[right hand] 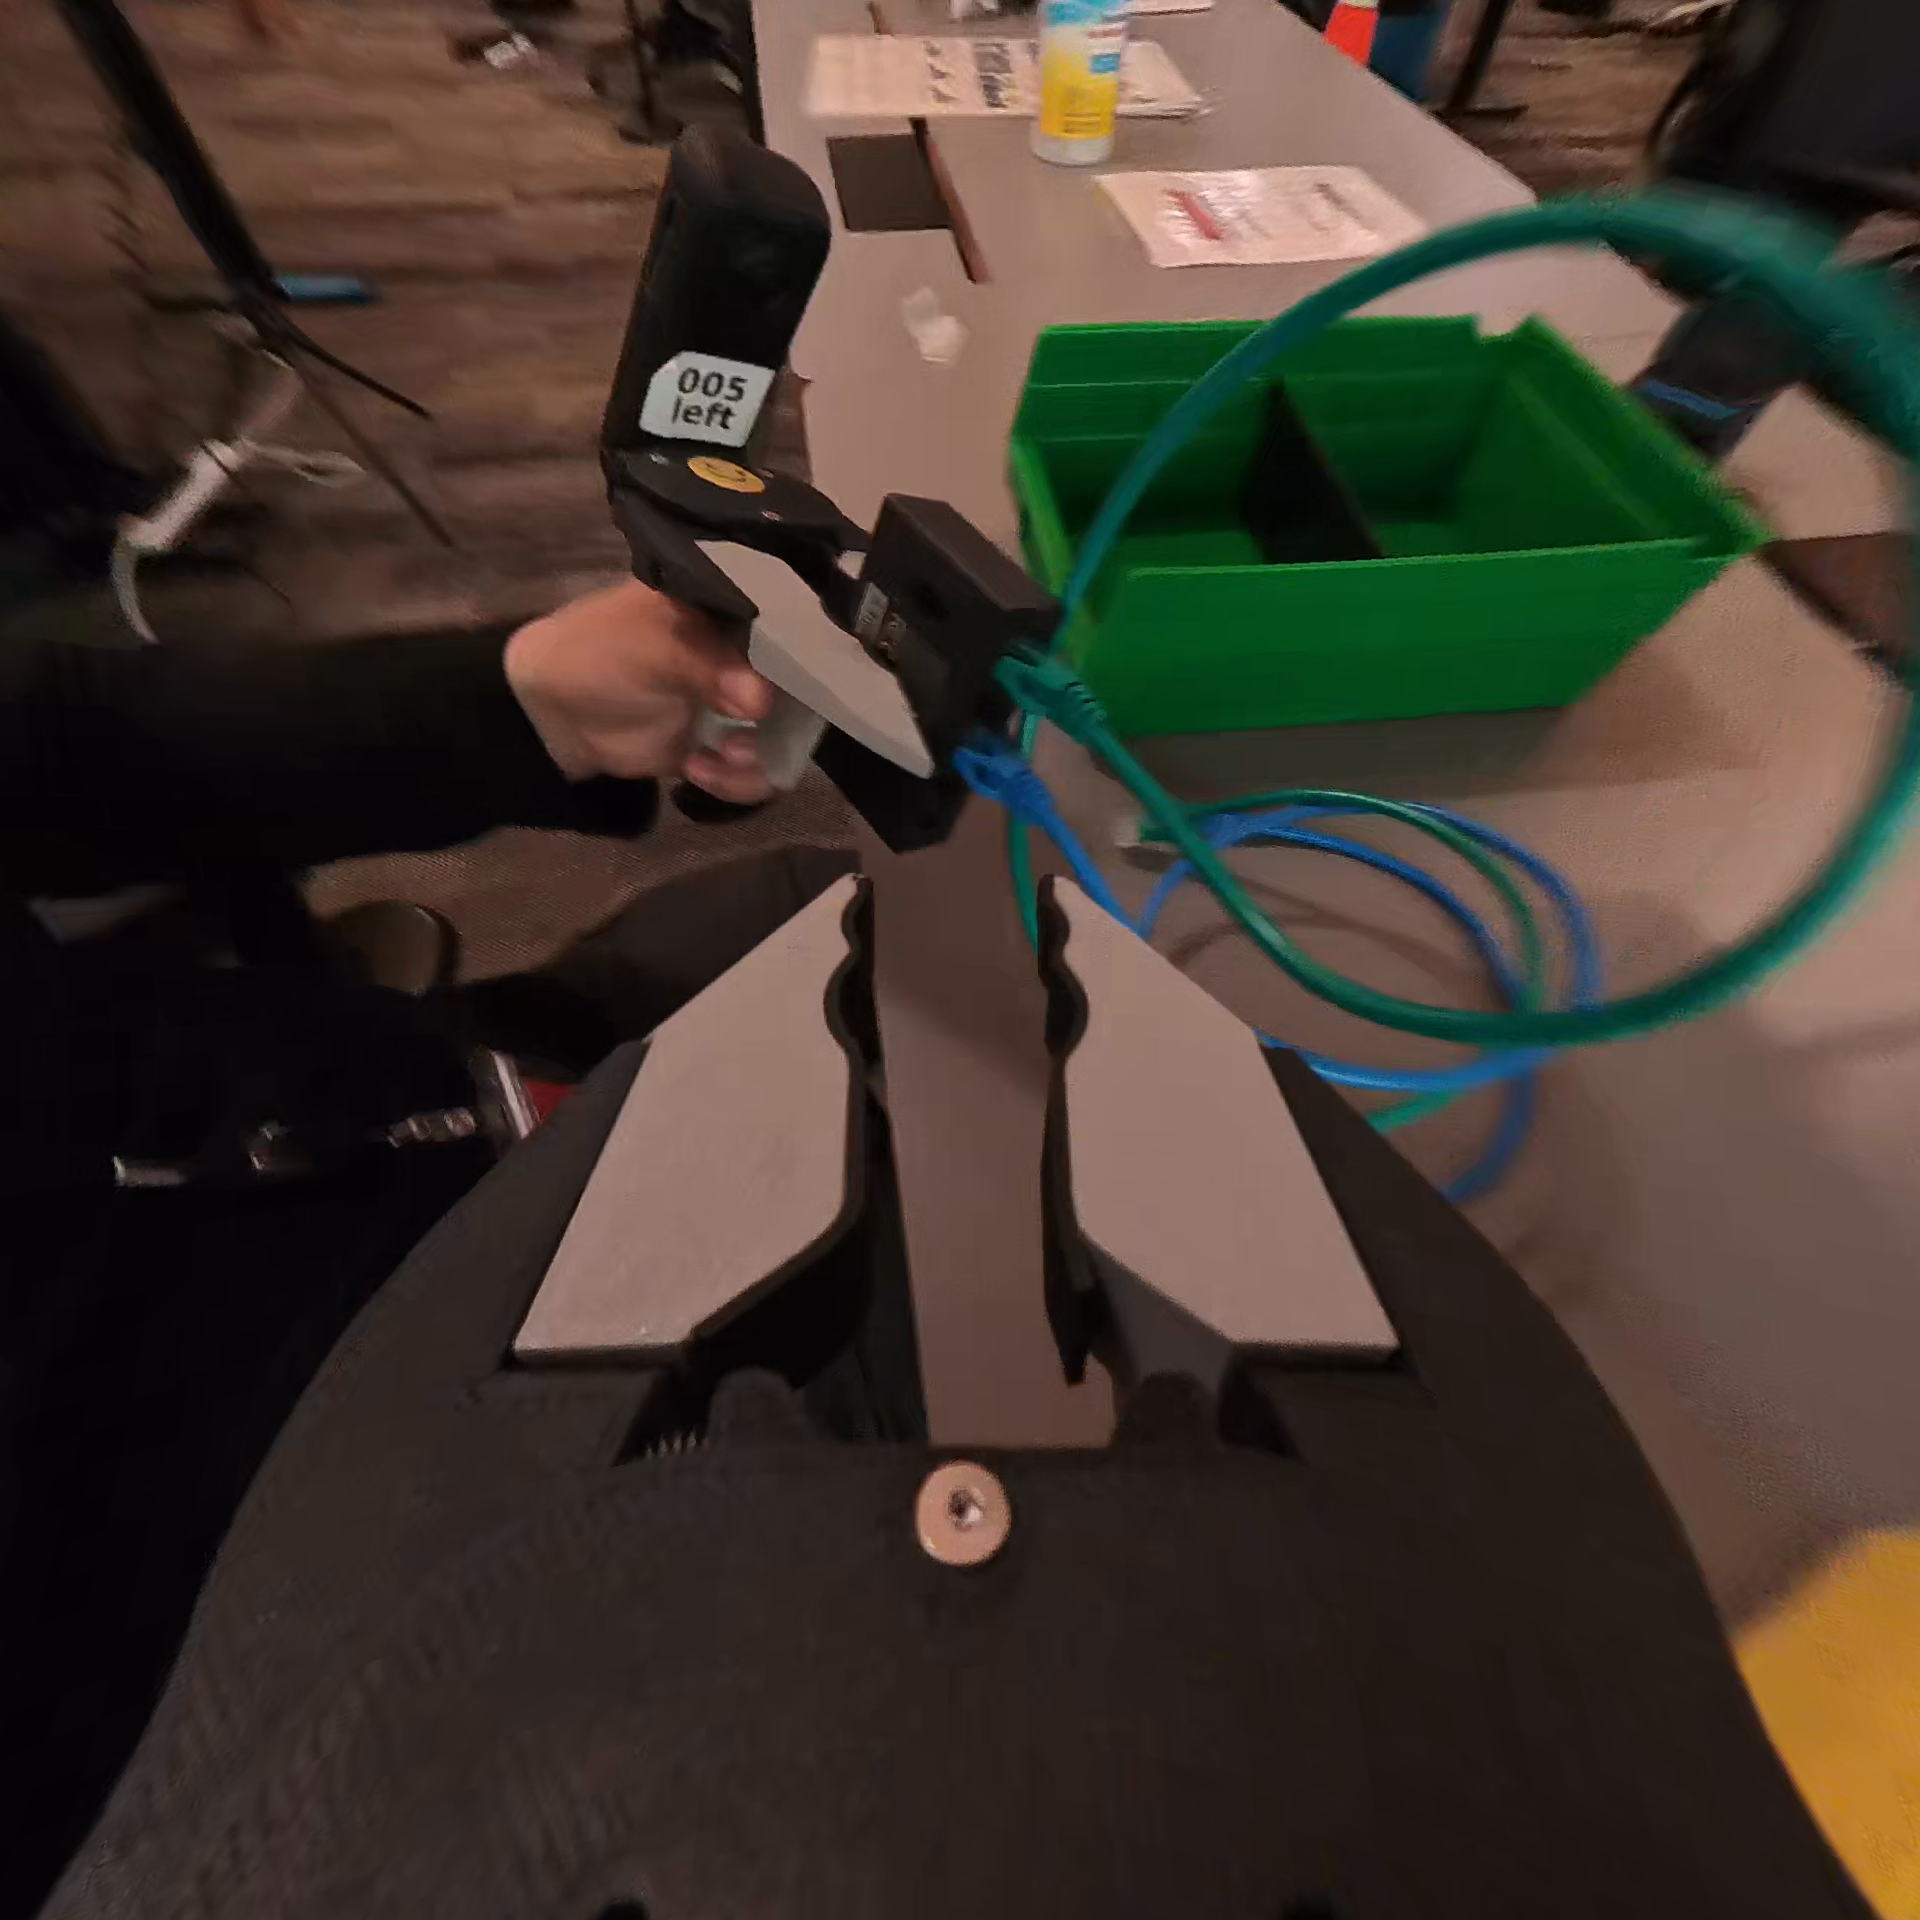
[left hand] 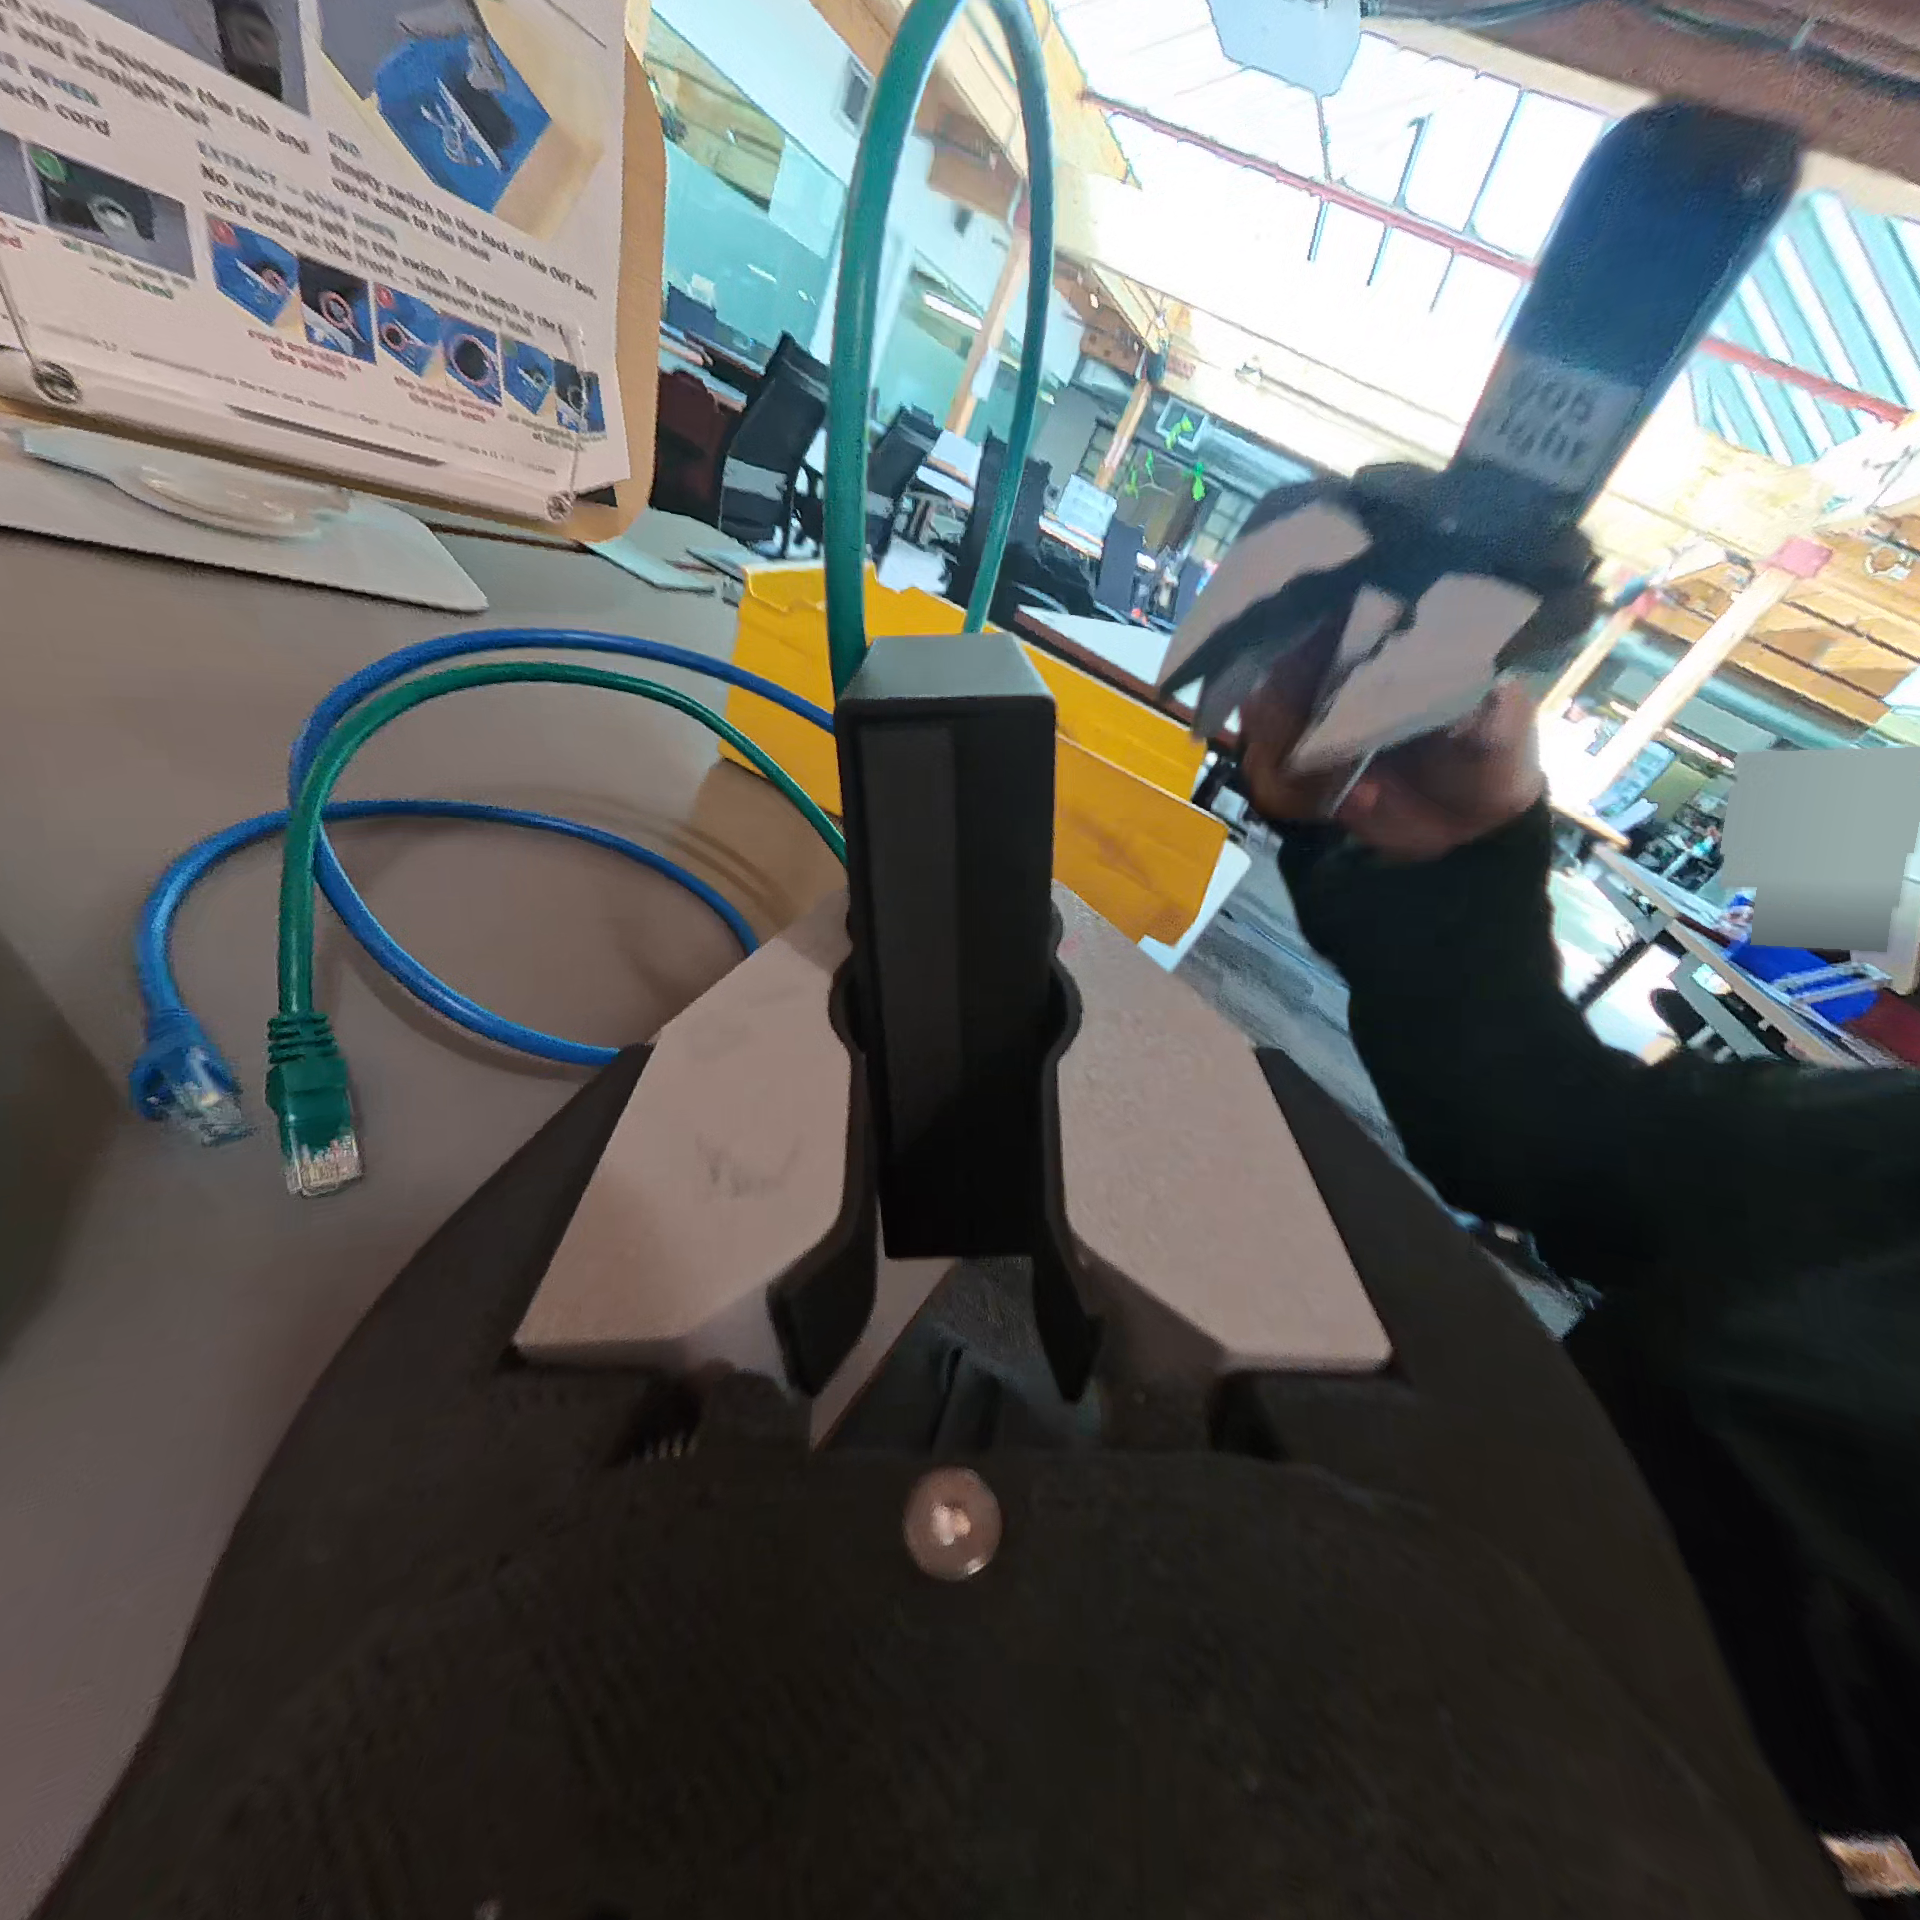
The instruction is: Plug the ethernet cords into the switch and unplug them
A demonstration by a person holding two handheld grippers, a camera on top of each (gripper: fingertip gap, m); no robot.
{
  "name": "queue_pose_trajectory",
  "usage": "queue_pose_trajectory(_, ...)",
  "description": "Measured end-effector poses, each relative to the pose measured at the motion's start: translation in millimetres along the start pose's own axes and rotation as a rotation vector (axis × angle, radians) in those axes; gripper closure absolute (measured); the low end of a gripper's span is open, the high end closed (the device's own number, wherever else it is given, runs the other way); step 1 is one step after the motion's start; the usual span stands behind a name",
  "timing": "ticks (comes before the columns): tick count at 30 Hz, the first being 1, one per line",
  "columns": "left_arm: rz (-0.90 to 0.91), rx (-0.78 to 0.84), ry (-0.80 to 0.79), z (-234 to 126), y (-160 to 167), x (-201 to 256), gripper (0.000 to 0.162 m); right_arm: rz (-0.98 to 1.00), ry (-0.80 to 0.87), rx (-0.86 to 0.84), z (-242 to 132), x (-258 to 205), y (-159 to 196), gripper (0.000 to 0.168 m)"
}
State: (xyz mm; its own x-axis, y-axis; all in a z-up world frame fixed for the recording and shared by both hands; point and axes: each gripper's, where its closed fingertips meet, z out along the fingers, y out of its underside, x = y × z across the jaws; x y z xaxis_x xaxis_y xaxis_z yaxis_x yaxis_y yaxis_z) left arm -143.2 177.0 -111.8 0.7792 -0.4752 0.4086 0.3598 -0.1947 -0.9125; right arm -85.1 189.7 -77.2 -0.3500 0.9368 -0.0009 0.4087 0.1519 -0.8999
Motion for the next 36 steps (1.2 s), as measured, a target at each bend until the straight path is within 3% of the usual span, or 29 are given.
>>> queue_pose_trajectory(3,-0.026,0.101,-0.006,-8,-13,-2,0.135,0.088,0.029,0.016,43,12,12,0.141)
queue_pose_trajectory(6,-0.083,0.176,0.039,-13,-23,-1,0.135,0.162,0.009,0.142,65,21,5,0.148)
queue_pose_trajectory(18,-0.179,0.243,0.133,-10,-23,1,0.135,0.541,-0.485,0.570,70,14,-21,0.161)
queue_pose_trajectory(21,-0.156,0.248,0.150,-8,-19,4,0.135,0.666,-0.499,0.625,70,25,-16,0.143)
queue_pose_trajectory(23,-0.153,0.238,0.145,-3,-15,5,0.135,0.622,-0.450,0.635,69,28,-14,0.120)
queue_pose_trajectory(29,-0.190,0.253,0.178,5,-9,9,0.135,0.419,-0.359,0.630,67,13,-20,0.148)
queue_pose_trajectory(32,-0.201,0.246,0.181,3,-9,9,0.135,0.409,-0.392,0.600,66,8,-19,0.143)
queue_pose_trajectory(36,-0.152,0.220,0.189,2,-11,15,0.135,0.382,-0.409,0.571,62,3,-20,0.155)
